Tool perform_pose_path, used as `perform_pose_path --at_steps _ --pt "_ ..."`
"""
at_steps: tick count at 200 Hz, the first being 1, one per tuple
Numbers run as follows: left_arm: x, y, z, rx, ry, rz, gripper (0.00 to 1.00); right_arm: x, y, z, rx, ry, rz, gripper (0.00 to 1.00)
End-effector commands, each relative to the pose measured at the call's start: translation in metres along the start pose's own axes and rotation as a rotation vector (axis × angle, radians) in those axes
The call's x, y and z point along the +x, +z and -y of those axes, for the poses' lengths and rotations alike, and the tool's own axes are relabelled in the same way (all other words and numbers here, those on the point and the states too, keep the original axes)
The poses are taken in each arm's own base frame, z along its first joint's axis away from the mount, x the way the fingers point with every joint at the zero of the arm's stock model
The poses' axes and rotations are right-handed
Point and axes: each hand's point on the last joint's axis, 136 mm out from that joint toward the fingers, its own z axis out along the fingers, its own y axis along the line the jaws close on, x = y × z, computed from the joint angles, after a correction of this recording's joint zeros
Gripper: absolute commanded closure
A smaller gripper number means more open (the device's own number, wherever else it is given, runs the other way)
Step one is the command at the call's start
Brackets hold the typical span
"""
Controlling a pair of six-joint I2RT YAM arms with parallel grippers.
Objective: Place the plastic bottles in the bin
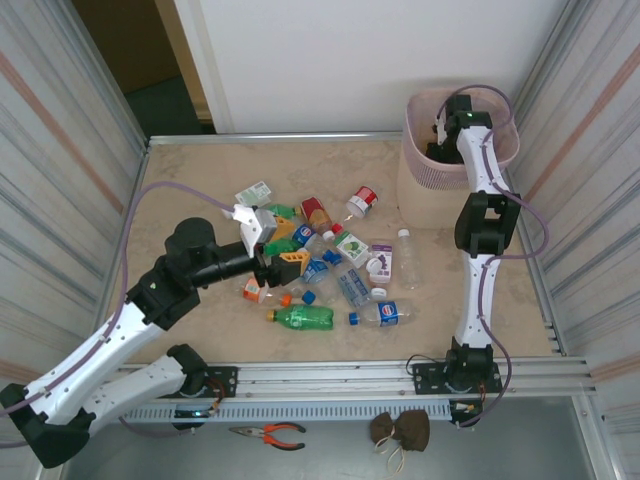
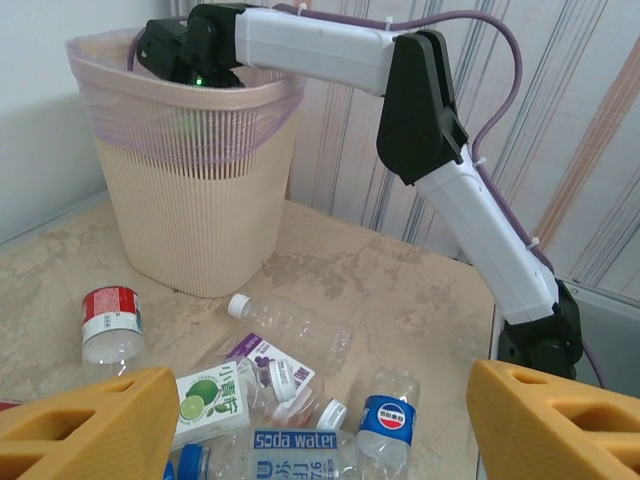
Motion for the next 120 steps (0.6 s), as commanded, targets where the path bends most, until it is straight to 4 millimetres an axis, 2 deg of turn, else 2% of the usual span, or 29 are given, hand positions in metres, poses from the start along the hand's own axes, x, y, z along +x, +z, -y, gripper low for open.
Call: perform_pose_path --at_steps 1,39,81,120 --pt "0.004 -0.001 0.000 -0.010 0.017 -0.010 0.24 0.006 -0.010 0.002 0.027 0.023 -0.025 0.52" --pt "0.007 0.000 -0.006 -0.036 0.007 -0.032 0.24 -0.005 -0.033 0.005 0.030 0.042 0.035 0.39" --pt "0.010 0.004 -0.008 -0.040 -0.012 -0.052 0.24 -0.011 -0.057 0.005 0.023 0.046 0.079 0.33" --pt "0.013 0.007 -0.011 -0.053 -0.040 -0.078 0.24 -0.017 -0.089 0.005 0.025 0.054 0.137 0.31"
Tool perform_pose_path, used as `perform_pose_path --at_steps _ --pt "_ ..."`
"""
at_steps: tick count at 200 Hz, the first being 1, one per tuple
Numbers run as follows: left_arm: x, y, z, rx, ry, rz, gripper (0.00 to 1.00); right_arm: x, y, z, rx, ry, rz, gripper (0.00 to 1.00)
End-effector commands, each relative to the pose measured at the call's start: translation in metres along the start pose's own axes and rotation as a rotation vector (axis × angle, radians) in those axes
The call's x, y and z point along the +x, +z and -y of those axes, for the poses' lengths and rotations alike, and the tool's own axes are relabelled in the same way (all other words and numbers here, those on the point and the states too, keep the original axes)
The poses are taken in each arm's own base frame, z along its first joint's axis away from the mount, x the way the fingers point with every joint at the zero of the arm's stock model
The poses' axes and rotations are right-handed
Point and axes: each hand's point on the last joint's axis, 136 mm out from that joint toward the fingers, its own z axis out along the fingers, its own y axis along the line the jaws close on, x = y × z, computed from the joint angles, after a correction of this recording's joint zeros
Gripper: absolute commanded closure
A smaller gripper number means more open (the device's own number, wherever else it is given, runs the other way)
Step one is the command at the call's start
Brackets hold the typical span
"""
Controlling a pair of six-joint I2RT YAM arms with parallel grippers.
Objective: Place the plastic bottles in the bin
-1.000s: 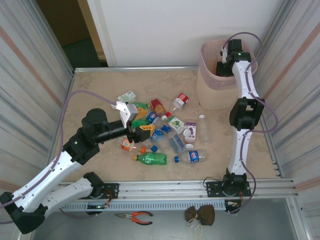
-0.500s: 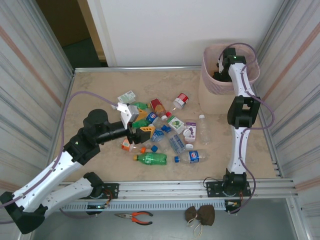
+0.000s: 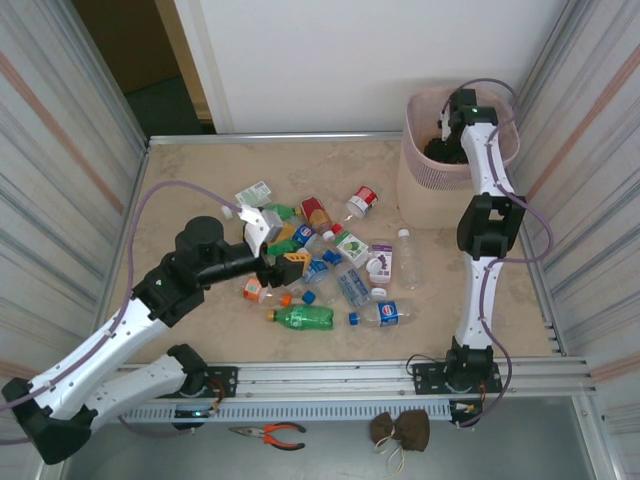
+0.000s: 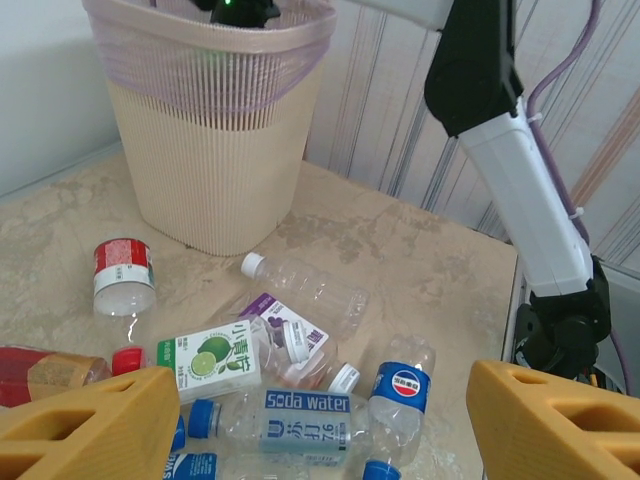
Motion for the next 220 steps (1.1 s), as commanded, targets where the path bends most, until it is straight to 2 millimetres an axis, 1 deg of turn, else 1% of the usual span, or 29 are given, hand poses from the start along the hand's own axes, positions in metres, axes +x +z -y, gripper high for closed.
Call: perform_pose_path --at_steps 1,34,71,107,123,139,157,174,184,200,220 --pt "-0.008 -0.002 0.000 -0.010 -0.006 0.004 0.24 -0.015 -0.056 0.002 0.001 0.028 0.100 0.31" --pt "-0.003 0.001 -0.006 -0.040 -0.041 -0.021 0.24 -0.020 -0.090 0.003 0.006 0.033 0.159 0.30" --pt "0.007 0.006 -0.018 -0.097 -0.102 -0.055 0.24 -0.025 -0.142 0.002 0.007 0.046 0.258 0.30" --pt "0.023 0.009 -0.031 -0.173 -0.194 -0.096 0.25 -0.028 -0.192 -0.006 -0.031 0.060 0.358 0.30" --pt "0.038 0.009 -0.043 -0.240 -0.252 -0.135 0.25 -0.026 -0.211 -0.011 -0.041 0.056 0.394 0.30" --pt "0.055 0.006 -0.055 -0.320 -0.319 -0.177 0.27 -0.024 -0.226 -0.021 -0.055 0.039 0.419 0.30" --pt "0.075 -0.005 -0.074 -0.468 -0.428 -0.213 0.27 -0.019 -0.240 -0.032 -0.067 0.020 0.435 0.30" --pt "0.092 -0.017 -0.085 -0.569 -0.539 -0.225 0.27 -0.012 -0.251 -0.044 -0.083 -0.003 0.445 0.30" --pt "0.103 -0.025 -0.092 -0.632 -0.634 -0.226 0.25 -0.008 -0.256 -0.049 -0.088 -0.015 0.449 0.30" --pt "0.129 -0.041 -0.102 -0.747 -0.833 -0.254 0.25 -0.001 -0.263 -0.058 -0.093 -0.029 0.458 0.30" --pt "0.164 -0.060 -0.105 -0.877 -1.051 -0.308 0.25 0.008 -0.271 -0.068 -0.104 -0.051 0.469 0.30"
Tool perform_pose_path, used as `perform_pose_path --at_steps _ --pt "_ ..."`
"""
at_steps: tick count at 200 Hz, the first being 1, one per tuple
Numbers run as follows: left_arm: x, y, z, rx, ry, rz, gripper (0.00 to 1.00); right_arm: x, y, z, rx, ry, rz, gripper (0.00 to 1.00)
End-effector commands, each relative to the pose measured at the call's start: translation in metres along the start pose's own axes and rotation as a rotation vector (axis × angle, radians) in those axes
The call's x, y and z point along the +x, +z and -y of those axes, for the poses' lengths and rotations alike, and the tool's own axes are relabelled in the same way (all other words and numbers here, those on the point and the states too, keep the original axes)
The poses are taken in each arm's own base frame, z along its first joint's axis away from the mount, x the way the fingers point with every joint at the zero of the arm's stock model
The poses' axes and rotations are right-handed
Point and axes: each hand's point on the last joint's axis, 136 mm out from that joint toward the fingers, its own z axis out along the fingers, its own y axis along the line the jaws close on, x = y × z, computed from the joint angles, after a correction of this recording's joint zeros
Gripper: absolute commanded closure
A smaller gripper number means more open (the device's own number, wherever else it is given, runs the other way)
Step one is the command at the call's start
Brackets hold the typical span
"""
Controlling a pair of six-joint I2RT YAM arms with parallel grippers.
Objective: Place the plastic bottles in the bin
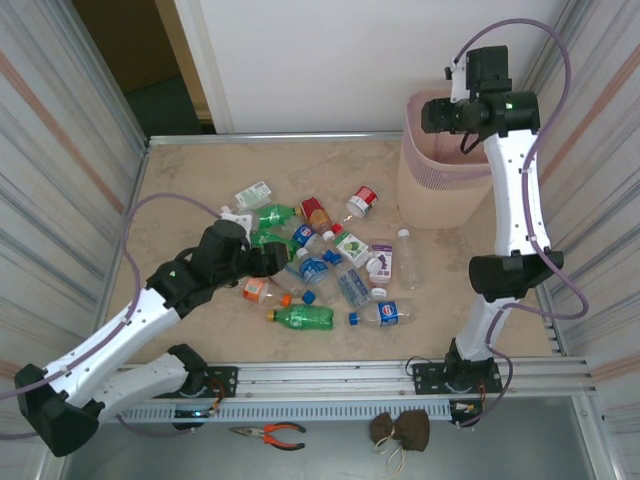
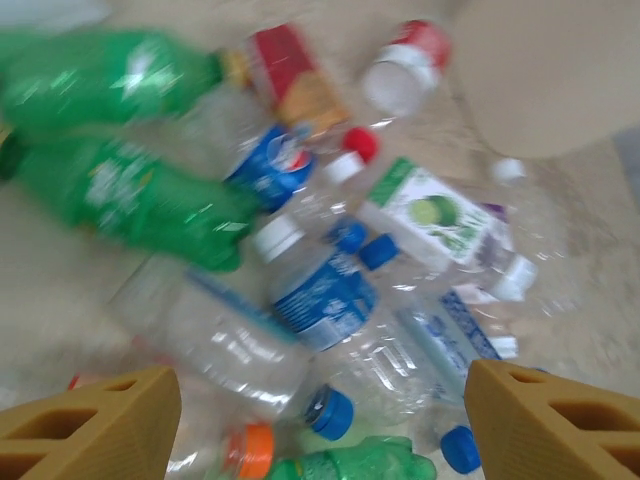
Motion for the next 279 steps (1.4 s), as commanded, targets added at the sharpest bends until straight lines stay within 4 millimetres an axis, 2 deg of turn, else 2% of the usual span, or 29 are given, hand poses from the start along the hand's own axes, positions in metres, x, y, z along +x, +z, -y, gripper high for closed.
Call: perform_pose_path --at_steps 1,22,49,79,110,139,194,249,279 --pt "0.031 -0.001 -0.054 -0.231 -0.343 -0.082 0.26 0.004 -0.025 -0.011 -0.013 0.008 0.025 0.30" --pt "0.050 -0.003 -0.073 -0.323 -0.472 -0.117 0.25 0.010 -0.033 -0.021 -0.034 0.001 0.034 0.30" --pt "0.072 -0.007 -0.099 -0.444 -0.669 -0.126 0.21 0.017 -0.042 -0.024 -0.043 0.007 0.043 0.30" --pt "0.088 -0.002 -0.110 -0.467 -0.878 -0.153 0.18 0.024 -0.050 -0.024 -0.045 0.009 0.045 0.30" --pt "0.090 0.011 -0.116 -0.419 -1.046 -0.134 0.13 0.027 -0.057 -0.024 -0.047 0.012 0.051 0.30" --pt "0.081 0.029 -0.119 -0.327 -1.156 -0.103 0.11 0.030 -0.061 -0.024 -0.050 0.012 0.052 0.30" --pt "0.066 0.051 -0.127 -0.296 -1.197 -0.109 0.09 0.032 -0.066 -0.025 -0.049 0.010 0.051 0.29" --pt "0.074 0.073 -0.135 -0.357 -1.184 -0.184 0.13 0.035 -0.067 -0.025 -0.050 0.004 0.048 0.29" --pt "0.078 0.077 -0.141 -0.396 -1.177 -0.192 0.21 0.037 -0.069 -0.026 -0.050 -0.001 0.048 0.29"
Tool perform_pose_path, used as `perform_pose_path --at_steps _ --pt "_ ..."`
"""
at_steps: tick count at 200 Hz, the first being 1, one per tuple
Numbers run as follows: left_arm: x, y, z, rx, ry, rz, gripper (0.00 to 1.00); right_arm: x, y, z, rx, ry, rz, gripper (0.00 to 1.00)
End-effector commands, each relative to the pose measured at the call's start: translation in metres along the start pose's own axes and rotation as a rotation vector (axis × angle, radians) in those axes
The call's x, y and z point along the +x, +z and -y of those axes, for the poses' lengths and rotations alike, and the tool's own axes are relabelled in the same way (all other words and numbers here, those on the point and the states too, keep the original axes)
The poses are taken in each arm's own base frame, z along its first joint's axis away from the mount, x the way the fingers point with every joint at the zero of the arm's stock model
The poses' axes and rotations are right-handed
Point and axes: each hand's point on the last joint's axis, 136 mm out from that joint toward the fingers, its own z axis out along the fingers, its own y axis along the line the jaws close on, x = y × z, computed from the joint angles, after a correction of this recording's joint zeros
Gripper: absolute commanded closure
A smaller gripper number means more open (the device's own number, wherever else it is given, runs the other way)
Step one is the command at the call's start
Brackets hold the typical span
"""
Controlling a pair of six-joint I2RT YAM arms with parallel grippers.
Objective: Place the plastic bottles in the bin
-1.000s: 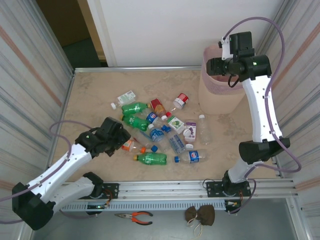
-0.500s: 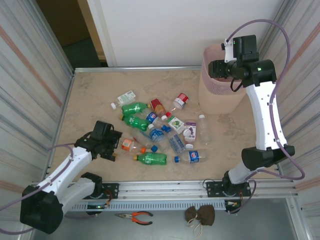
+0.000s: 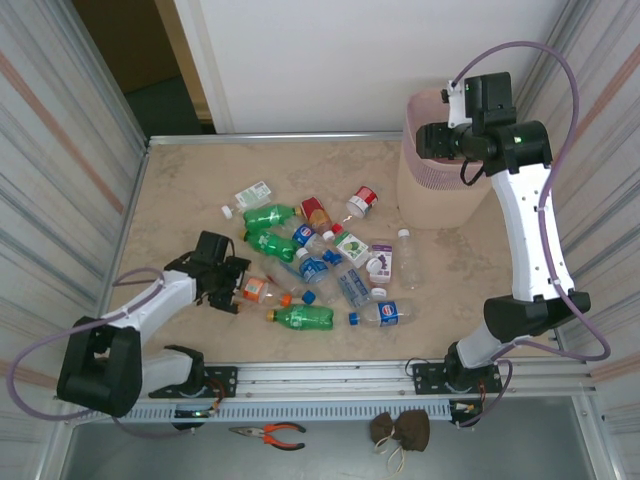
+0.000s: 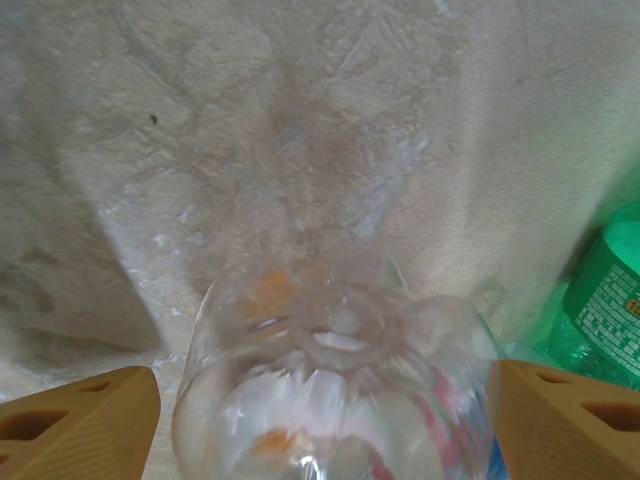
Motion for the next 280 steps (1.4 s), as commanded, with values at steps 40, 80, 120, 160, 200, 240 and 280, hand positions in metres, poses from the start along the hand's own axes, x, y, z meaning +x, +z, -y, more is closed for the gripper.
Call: perform_pose_path --at_steps 40,80,120,160,200,240,280 --pt "-0.009 -0.003 0.005 0.013 0.001 0.033 0.31 0.001 -0.022 -0.003 0.000 0.014 0.039 0.29" --pt "-0.015 -0.019 0.005 0.054 -0.010 0.054 0.36 -0.001 -0.032 -0.007 -0.011 0.010 0.061 0.29" --pt "-0.019 -0.044 0.014 0.161 -0.033 0.043 0.38 -0.003 -0.043 -0.023 -0.079 0.019 0.097 0.29" --pt "-0.019 -0.088 0.060 0.459 0.058 0.055 0.42 -0.005 -0.055 -0.059 -0.265 0.023 0.181 0.29" --pt "-0.002 -0.158 0.123 0.763 0.381 0.128 0.44 0.010 -0.068 -0.118 -0.532 -0.100 0.275 0.27" --pt "0.041 -0.226 0.172 1.072 0.744 0.120 0.43 0.027 -0.082 -0.172 -0.776 -0.191 0.290 0.24" --pt "0.093 -0.292 0.198 1.357 1.077 0.067 0.46 0.042 -0.101 -0.217 -0.991 -0.241 0.314 0.19"
